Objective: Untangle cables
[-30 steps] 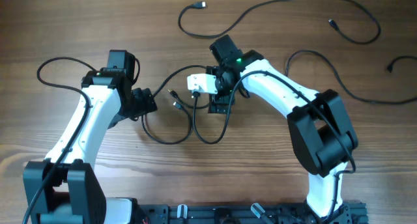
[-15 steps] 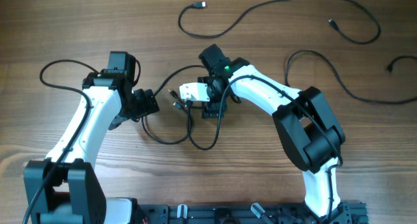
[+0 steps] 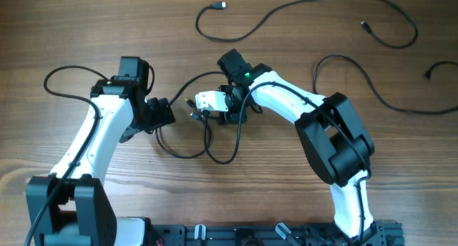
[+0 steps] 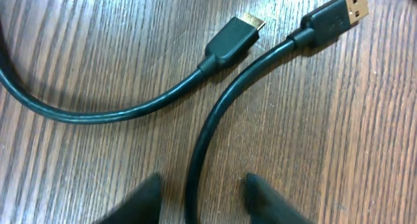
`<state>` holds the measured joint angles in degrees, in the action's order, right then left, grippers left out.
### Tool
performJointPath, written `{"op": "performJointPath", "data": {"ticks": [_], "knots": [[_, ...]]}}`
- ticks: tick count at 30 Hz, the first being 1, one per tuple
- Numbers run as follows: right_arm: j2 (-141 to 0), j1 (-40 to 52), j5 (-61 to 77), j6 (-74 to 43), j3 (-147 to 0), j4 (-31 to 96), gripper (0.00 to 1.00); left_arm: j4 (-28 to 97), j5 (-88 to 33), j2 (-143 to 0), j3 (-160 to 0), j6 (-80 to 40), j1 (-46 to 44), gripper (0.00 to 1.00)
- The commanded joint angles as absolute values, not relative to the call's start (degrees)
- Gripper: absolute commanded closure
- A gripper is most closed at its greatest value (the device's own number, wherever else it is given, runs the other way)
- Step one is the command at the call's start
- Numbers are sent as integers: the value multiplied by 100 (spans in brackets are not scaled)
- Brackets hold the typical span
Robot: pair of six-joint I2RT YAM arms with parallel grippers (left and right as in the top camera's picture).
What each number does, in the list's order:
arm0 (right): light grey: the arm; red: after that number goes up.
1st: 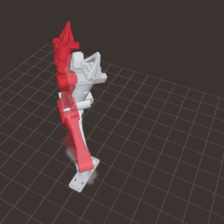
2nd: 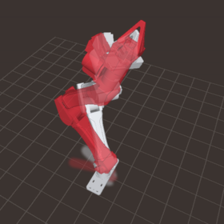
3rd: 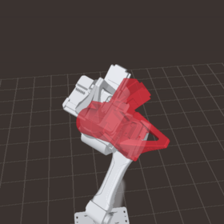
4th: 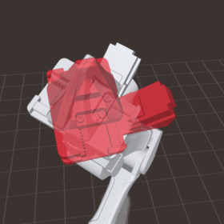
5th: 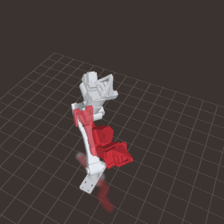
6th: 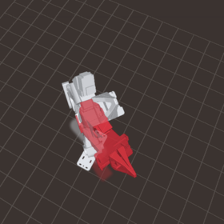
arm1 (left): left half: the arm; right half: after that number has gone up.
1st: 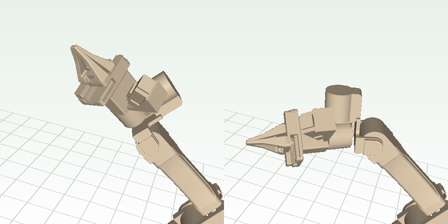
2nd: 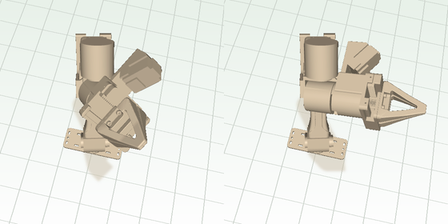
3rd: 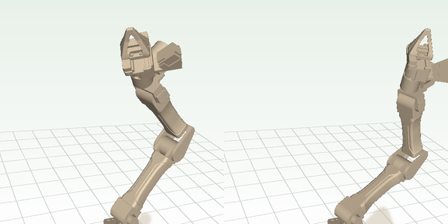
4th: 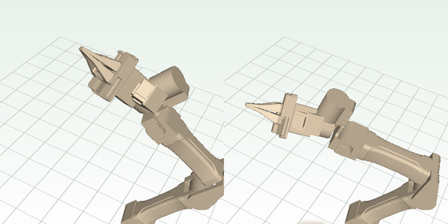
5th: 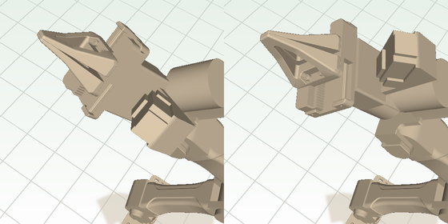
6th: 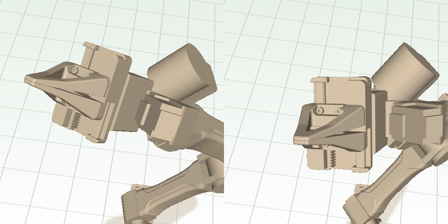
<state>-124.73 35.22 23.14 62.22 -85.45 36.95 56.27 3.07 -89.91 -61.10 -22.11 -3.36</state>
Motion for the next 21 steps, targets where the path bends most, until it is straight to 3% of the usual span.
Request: {"op": "performJointPath", "data": {"ticks": [1, 3, 4, 9, 17, 21], "knots": [[-12844, 3555, 2095, 6281, -8473, 3736, 79, 5610, 279, -8925, -6058, -2141, -309, 0], [-12844, 3555, 2095, 6278, -8473, 3782, 86, 5610, 279, -8925, -6058, -2141, -309, 0], [-12844, 3555, 2093, 6276, -8473, 3830, 95, 5610, 279, -8925, -6058, -2141, -309, 0], [-12844, 3555, 1973, 6235, -8473, 3979, 96, 5610, 279, -8925, -6058, -2141, -309, 0], [-12460, 3420, 572, 4742, -8600, 4099, 96, 5588, 276, -8925, -6058, -2141, -309, 0], [-11854, 3240, 515, 4233, -8600, 4165, 96, 5588, 276, -8925, -6058, -2141, -309, 0]]}}
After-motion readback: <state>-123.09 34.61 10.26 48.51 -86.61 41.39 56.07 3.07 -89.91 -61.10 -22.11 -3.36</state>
